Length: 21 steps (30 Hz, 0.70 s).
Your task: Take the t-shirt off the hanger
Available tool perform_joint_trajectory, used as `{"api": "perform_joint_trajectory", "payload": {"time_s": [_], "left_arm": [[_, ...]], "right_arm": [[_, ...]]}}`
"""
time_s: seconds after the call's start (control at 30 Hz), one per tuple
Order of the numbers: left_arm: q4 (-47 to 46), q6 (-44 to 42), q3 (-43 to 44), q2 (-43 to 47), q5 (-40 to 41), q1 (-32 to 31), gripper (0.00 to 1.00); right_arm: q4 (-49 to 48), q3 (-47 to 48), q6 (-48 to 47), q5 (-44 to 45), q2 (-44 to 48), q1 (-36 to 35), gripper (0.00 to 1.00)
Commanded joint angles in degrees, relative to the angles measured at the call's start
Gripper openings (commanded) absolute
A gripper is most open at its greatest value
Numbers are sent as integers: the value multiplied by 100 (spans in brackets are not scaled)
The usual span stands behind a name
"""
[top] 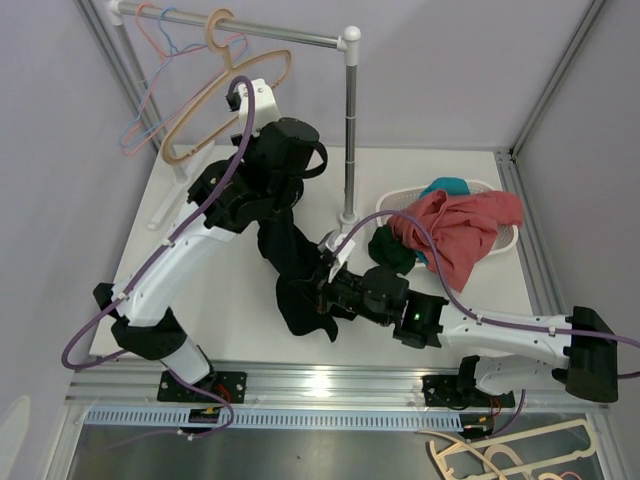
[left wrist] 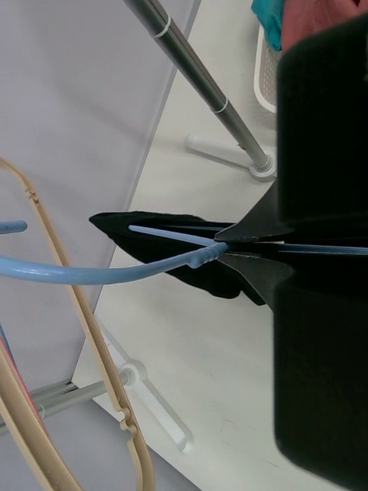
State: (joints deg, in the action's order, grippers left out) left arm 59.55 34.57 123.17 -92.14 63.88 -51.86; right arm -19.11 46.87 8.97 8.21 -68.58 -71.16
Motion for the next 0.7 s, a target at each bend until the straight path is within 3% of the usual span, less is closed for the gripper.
{"api": "perform_joint_trajectory", "payload": {"time_s": [0.0, 0.23, 0.5, 0.67], "left_arm": [[153, 200, 391, -50, 581, -62, 1], [-505, -468, 295, 29, 776, 219, 1], [-497, -468, 120, 12, 301, 738, 1], [-690, -670, 171, -146, -112, 1203, 1]], "right_arm": [[-207, 112, 34, 577, 291, -39, 0], [592, -293, 175, 980, 1425, -398, 0], [2436, -284, 114, 2437, 3031, -1540, 0], [3062, -100, 105, 3098, 3614, -2051, 0]]}}
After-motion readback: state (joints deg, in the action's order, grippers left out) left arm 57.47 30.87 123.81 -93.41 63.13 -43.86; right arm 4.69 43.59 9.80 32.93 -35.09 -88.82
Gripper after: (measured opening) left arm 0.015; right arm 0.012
